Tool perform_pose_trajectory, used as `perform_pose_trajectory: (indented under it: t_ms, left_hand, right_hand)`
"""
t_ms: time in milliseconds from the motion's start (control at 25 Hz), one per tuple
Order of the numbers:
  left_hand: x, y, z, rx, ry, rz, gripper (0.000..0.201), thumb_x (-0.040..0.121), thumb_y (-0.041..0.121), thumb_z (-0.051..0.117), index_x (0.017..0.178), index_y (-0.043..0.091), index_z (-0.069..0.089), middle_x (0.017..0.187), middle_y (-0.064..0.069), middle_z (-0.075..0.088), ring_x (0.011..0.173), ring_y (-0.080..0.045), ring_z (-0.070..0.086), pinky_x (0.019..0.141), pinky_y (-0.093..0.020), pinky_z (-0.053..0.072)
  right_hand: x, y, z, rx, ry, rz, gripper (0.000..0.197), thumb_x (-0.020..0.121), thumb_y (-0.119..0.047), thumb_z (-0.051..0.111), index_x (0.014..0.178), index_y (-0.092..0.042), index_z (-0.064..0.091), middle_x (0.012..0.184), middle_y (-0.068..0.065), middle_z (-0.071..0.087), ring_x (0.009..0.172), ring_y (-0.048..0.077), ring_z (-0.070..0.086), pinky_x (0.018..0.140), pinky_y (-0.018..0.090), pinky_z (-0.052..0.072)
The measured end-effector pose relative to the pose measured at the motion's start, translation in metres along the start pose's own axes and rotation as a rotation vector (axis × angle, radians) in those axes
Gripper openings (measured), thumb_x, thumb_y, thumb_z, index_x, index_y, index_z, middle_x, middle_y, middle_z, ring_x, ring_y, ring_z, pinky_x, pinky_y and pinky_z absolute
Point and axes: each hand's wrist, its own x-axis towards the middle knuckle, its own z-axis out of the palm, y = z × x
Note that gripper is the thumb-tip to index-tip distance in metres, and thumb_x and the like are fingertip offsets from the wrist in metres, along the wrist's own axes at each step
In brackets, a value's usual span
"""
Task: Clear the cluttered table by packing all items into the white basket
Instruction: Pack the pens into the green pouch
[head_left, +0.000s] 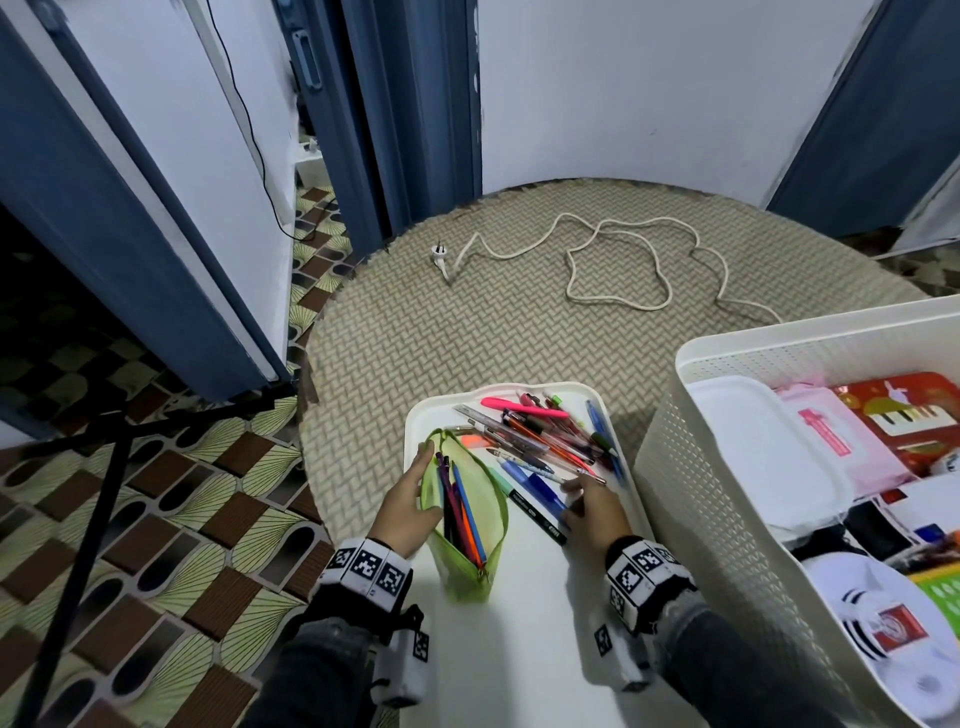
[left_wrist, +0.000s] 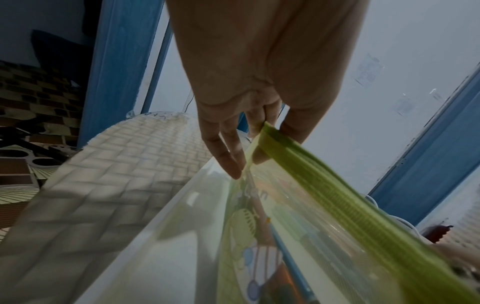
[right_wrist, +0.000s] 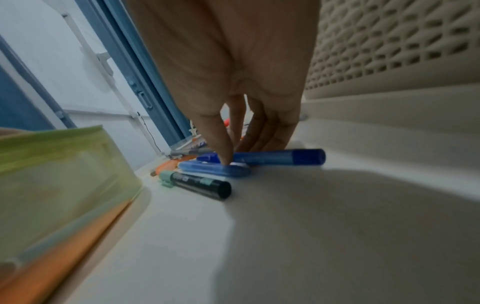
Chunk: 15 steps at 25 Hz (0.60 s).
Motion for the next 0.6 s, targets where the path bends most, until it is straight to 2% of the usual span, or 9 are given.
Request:
perform_pose_trajectory:
  t_ms: [160, 280, 360, 440, 480, 520, 600]
  left_hand:
    - [-0.003, -0.004, 0.0, 0.025, 0.014, 0.019, 0.083, 0.08, -0.022, 0.046, 0.15, 0.018, 0.024, 0.153, 0.004, 0.026, 0.141, -0.009, 0.023, 0.117, -0.031, 0.022]
    - [-0.004, -0.011, -0.002, 0.001, 0.015, 0.015, 0.085, 0.079, -0.021, 0.047, 0.149, 0.021, 0.024, 0.154, 0.004, 0.025, 0.143, -0.011, 0.022, 0.118, -0.038, 0.024]
    - [-0.004, -0.016, -0.004, -0.014, 0.042, 0.011, 0.083, 0.079, -0.021, 0.048, 0.148, 0.021, 0.029, 0.154, 0.003, 0.026, 0.143, -0.013, 0.023, 0.118, -0.037, 0.024]
    - [-0.006, -0.018, -0.005, -0.054, 0.088, -0.01, 0.077, 0.079, -0.019, 0.051, 0.143, 0.021, 0.037, 0.15, 0.0, 0.035, 0.139, -0.017, 0.033, 0.114, -0.034, 0.031]
    - [-0.008, -0.018, -0.006, -0.076, 0.103, -0.022, 0.075, 0.079, -0.019, 0.053, 0.141, 0.021, 0.04, 0.147, 0.0, 0.04, 0.134, -0.018, 0.04, 0.109, -0.03, 0.037]
    - [-0.009, -0.018, -0.006, -0.094, 0.105, -0.031, 0.073, 0.08, -0.018, 0.053, 0.141, 0.019, 0.04, 0.143, 0.0, 0.045, 0.129, -0.017, 0.045, 0.103, -0.026, 0.041]
    - [-0.011, -0.02, -0.007, -0.121, 0.103, -0.048, 0.073, 0.081, -0.017, 0.054, 0.142, 0.018, 0.039, 0.139, 0.002, 0.047, 0.127, -0.016, 0.047, 0.099, -0.023, 0.042]
  right_hand:
    - [0.0, -0.011, 0.0, 0.113, 0.089, -0.046, 0.027, 0.089, 0.001, 0.052, 0.115, -0.001, 0.057, 0.124, 0.018, 0.041, 0.087, 0.02, 0.048, 0.08, 0.014, 0.033]
    - [-0.001, -0.027, 0.015, 0.091, 0.035, -0.125, 0.025, 0.089, -0.004, 0.055, 0.113, -0.003, 0.058, 0.116, 0.018, 0.051, 0.088, 0.021, 0.049, 0.071, 0.015, 0.027]
    - [-0.005, -0.034, 0.028, 0.036, -0.017, -0.159, 0.026, 0.088, -0.006, 0.057, 0.114, -0.005, 0.057, 0.116, 0.015, 0.052, 0.101, 0.025, 0.052, 0.077, 0.018, 0.031]
    - [-0.006, -0.035, 0.036, -0.015, -0.022, -0.151, 0.025, 0.089, -0.004, 0.056, 0.114, -0.003, 0.058, 0.116, 0.015, 0.051, 0.106, 0.029, 0.052, 0.087, 0.024, 0.036]
    - [-0.006, -0.037, 0.037, -0.023, -0.008, -0.138, 0.022, 0.089, -0.004, 0.055, 0.11, -0.002, 0.06, 0.113, 0.015, 0.054, 0.103, 0.03, 0.054, 0.085, 0.026, 0.037]
    - [-0.006, -0.04, 0.035, 0.01, 0.021, -0.127, 0.019, 0.088, -0.005, 0.055, 0.105, -0.001, 0.062, 0.108, 0.015, 0.058, 0.097, 0.029, 0.055, 0.077, 0.026, 0.037]
    - [-0.007, -0.051, 0.024, 0.24, 0.118, -0.095, 0.014, 0.088, -0.003, 0.056, 0.099, 0.001, 0.065, 0.093, 0.009, 0.062, 0.08, 0.022, 0.054, 0.063, 0.021, 0.033]
